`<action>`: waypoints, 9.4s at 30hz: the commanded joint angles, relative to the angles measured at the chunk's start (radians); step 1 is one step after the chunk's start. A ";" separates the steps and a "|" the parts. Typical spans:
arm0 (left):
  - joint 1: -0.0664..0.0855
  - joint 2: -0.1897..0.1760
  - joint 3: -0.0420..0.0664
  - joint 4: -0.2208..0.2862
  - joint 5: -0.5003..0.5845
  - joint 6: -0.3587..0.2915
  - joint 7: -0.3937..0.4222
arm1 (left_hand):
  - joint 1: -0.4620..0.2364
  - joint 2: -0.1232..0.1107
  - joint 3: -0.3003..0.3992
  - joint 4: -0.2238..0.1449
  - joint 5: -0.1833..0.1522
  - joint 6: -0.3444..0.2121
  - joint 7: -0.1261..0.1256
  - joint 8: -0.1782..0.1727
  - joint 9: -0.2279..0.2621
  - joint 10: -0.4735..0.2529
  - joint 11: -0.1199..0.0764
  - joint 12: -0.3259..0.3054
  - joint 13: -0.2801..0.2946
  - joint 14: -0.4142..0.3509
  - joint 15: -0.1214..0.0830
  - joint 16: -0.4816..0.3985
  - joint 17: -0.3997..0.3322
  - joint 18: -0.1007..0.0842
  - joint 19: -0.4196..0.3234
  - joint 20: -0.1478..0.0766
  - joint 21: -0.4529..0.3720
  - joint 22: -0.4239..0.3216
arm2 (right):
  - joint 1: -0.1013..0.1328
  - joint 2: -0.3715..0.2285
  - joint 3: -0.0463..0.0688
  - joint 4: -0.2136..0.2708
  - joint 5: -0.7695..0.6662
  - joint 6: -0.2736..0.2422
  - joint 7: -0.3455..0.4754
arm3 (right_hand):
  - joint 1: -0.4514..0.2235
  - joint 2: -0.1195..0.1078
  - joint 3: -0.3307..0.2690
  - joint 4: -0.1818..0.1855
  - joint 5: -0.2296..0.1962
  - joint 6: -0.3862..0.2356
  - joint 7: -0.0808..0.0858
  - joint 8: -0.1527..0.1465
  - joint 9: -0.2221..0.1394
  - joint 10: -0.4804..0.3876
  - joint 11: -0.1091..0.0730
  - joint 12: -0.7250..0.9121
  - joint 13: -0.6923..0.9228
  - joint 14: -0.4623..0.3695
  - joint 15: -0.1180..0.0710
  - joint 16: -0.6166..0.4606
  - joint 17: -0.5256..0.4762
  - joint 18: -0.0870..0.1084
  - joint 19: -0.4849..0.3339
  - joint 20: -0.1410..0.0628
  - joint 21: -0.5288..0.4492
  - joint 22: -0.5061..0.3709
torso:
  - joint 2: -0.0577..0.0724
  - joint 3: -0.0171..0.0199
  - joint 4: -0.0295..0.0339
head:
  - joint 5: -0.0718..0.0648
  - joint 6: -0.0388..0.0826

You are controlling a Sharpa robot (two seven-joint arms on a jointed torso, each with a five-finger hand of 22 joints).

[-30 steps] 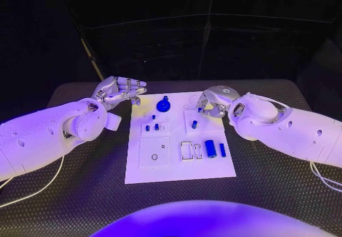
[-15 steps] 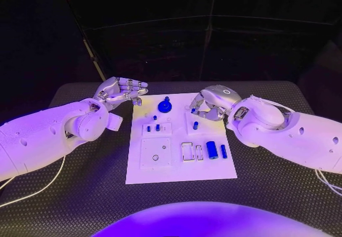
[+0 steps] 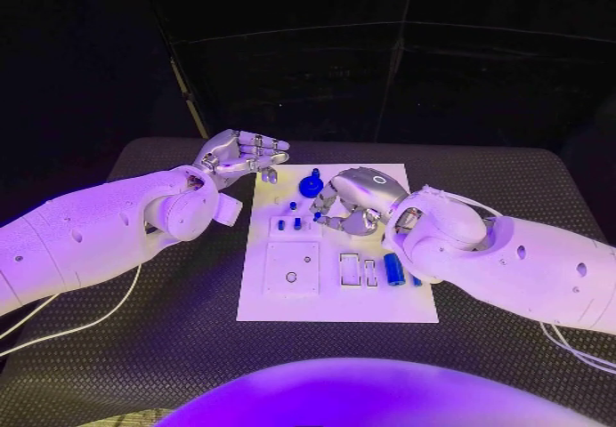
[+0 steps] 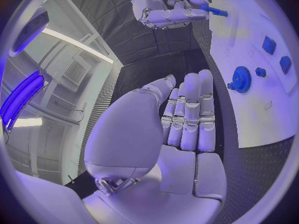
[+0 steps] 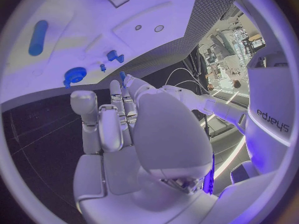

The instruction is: Assemble the parts on the task board

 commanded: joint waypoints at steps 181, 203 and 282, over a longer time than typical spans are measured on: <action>0.002 0.032 0.001 -0.022 0.005 0.026 -0.008 | -0.002 0.012 0.006 -0.012 -0.002 -0.010 0.003 -0.001 0.000 -0.017 0.000 0.015 0.001 -0.008 0.001 -0.010 -0.009 0.013 -0.011 0.000 -0.013 -0.006 | -0.062 -0.065 0.134 0.149 0.032 0.103 -0.065 | 0.015 0.014 0.116 -0.104 -0.097 -0.004 0.018 -0.019 -0.001 0.020 0.006 -0.023 -0.001 0.030 -0.002 -0.018 -0.104 0.001 -0.049 0.001 -0.050 -0.100 | -0.001 -0.0011 -0.0009 | 0.056 -0.012; 0.002 0.039 0.001 -0.025 0.005 0.024 -0.005 | -0.002 0.012 0.006 -0.012 -0.002 -0.010 0.003 -0.001 0.000 -0.017 0.000 0.015 0.001 -0.008 0.001 -0.010 -0.009 0.013 -0.011 0.000 -0.013 -0.006 | -0.066 0.094 -0.022 0.041 -0.020 0.198 -0.005 | -0.005 0.007 0.118 -0.108 -0.091 -0.005 0.019 -0.023 -0.001 0.018 0.008 -0.031 -0.001 0.030 -0.001 -0.018 -0.106 0.001 -0.053 0.003 -0.051 -0.104 | -0.002 0.0006 -0.0040 | 0.070 -0.012; 0.002 0.037 0.001 -0.033 0.005 0.035 -0.017 | -0.004 0.013 0.007 -0.015 -0.003 -0.011 0.003 0.000 0.000 -0.019 0.001 0.019 0.001 -0.008 0.002 -0.011 -0.011 0.013 -0.011 0.001 -0.014 -0.006 | -0.083 -0.002 -0.056 0.111 0.007 0.032 0.053 | -0.135 -0.052 -0.168 -0.084 -0.015 -0.310 0.002 -0.047 -0.005 -0.261 0.051 -0.001 0.002 -0.013 0.037 -0.072 -0.207 0.030 -0.149 0.040 -0.197 -0.299 | -0.003 0.0011 -0.0069 | 0.068 -0.012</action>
